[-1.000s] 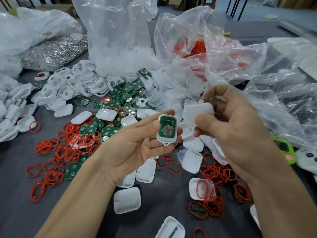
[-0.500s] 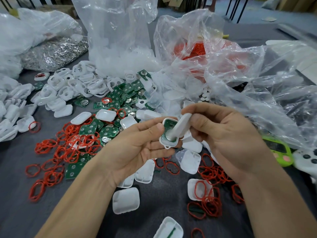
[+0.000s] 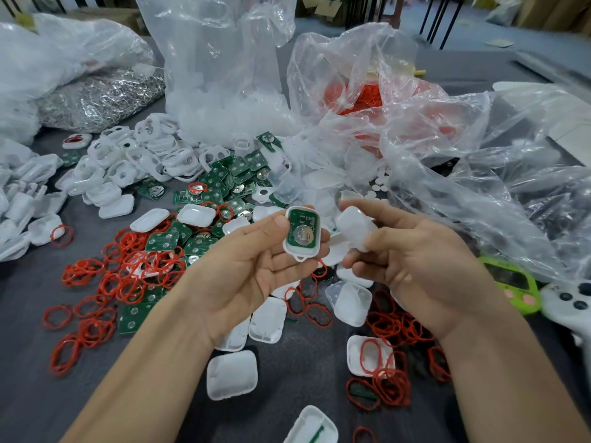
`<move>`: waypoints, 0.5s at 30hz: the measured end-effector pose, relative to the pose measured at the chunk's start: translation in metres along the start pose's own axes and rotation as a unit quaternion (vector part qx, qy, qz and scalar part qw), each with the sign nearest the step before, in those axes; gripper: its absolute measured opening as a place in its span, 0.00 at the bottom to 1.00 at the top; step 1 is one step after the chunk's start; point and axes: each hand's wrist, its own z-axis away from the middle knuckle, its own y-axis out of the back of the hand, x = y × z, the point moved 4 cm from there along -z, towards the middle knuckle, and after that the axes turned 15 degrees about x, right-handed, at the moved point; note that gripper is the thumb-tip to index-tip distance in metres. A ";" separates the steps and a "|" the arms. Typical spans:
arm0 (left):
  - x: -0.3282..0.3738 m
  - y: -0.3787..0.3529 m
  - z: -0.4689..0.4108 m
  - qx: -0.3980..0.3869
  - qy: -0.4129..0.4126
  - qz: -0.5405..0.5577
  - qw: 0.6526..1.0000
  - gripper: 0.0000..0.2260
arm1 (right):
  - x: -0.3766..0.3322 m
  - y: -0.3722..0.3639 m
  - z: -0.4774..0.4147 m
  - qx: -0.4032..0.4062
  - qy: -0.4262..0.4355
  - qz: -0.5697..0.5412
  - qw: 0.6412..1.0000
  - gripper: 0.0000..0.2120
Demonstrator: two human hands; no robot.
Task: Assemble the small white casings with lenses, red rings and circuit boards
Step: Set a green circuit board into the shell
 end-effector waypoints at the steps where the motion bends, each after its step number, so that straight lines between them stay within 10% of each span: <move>1: 0.000 0.000 0.000 0.001 -0.001 0.001 1.000 0.13 | 0.001 0.001 -0.001 0.008 0.000 0.014 1.000 0.20; 15: 0.001 -0.001 0.002 0.000 -0.009 -0.002 1.000 0.14 | -0.001 -0.005 0.003 -0.064 0.057 -0.039 0.996 0.09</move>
